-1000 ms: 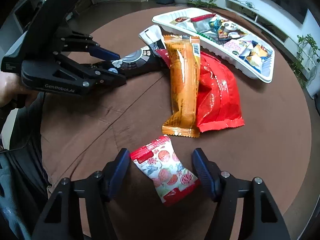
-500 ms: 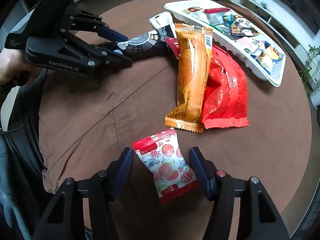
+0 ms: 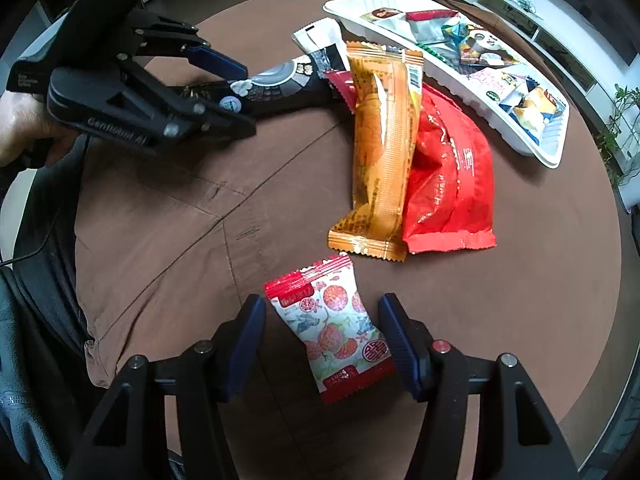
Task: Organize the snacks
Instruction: 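Carry the black packet with the left tool while the right tool carries the candy packet to the tray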
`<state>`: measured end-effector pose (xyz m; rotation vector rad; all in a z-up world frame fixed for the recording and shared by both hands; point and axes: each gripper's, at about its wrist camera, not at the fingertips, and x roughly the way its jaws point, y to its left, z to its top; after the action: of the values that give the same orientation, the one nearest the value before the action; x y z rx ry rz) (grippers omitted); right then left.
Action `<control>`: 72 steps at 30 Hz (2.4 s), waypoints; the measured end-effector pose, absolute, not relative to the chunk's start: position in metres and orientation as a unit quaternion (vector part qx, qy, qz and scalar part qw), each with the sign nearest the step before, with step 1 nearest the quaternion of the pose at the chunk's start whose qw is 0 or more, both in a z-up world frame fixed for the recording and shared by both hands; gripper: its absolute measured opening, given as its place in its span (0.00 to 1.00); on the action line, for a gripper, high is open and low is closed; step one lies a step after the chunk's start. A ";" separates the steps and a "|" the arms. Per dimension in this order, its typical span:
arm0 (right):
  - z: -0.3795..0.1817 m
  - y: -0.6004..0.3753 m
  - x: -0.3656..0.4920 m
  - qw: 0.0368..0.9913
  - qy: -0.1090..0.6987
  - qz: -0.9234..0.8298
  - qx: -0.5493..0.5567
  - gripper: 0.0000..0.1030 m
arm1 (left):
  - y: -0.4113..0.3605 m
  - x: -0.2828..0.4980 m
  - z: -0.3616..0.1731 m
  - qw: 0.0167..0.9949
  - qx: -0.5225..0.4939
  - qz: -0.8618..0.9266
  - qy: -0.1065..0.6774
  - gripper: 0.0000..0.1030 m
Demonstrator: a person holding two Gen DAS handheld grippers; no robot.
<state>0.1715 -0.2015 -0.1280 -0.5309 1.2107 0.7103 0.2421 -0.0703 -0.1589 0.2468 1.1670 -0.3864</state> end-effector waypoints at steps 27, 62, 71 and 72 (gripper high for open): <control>-0.109 -0.221 0.131 0.771 0.540 0.316 -0.118 0.30 | -0.055 0.213 -0.147 0.820 0.034 -0.239 0.519 0.20; -0.001 -0.262 0.247 0.862 0.422 0.255 0.121 0.30 | 0.025 0.320 -0.028 0.870 -0.087 -0.233 0.425 0.20; 0.013 -0.253 0.326 0.871 0.403 0.224 0.169 0.30 | 0.026 0.389 -0.027 0.866 -0.085 -0.224 0.439 0.20; 0.011 -0.250 0.333 0.870 0.405 0.221 0.171 0.30 | 0.026 0.397 -0.031 0.864 -0.087 -0.224 0.442 0.20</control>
<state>0.3331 -0.2503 0.0110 0.3566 0.8479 0.4627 0.3972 0.0256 -0.0306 -0.1814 0.9260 -0.4687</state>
